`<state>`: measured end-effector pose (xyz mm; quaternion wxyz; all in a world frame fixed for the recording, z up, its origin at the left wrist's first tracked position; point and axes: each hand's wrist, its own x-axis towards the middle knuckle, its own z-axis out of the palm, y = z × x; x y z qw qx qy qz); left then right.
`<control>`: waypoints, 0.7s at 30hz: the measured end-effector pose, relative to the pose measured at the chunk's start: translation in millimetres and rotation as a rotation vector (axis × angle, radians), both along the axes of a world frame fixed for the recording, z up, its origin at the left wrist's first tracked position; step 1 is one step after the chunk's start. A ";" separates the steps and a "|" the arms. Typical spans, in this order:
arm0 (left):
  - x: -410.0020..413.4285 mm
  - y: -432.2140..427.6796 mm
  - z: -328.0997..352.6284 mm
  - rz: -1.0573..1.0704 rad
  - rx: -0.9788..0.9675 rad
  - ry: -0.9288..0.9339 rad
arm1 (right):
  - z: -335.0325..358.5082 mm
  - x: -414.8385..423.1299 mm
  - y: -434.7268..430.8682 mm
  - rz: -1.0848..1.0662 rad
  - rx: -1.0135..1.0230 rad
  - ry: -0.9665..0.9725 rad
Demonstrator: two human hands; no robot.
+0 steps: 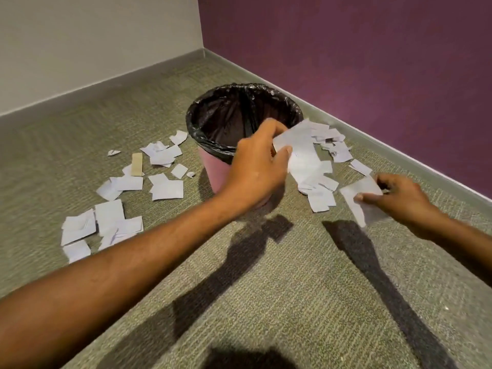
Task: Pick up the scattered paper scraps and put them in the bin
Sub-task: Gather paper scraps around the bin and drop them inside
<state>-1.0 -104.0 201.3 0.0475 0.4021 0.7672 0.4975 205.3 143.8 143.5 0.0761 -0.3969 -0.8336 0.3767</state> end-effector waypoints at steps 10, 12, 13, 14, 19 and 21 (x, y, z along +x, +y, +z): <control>-122.0 -2.7 46.9 0.327 -0.189 0.008 | 121.7 -189.7 -35.2 0.204 0.017 0.492; -134.7 1.8 43.7 0.325 -0.232 -0.023 | 112.7 -223.3 -39.0 0.246 0.024 0.438; -138.8 3.8 41.9 0.320 -0.247 -0.044 | 106.1 -236.8 -40.3 0.269 0.030 0.405; -142.2 5.5 40.1 0.316 -0.262 -0.067 | 99.1 -249.2 -41.3 0.288 0.046 0.373; -159.9 -1.3 35.4 0.348 -0.291 -0.153 | 77.1 -290.3 -39.1 0.351 0.025 0.328; -165.1 -10.4 40.9 0.361 -0.304 -0.172 | 75.8 -301.0 -37.4 0.371 0.037 0.313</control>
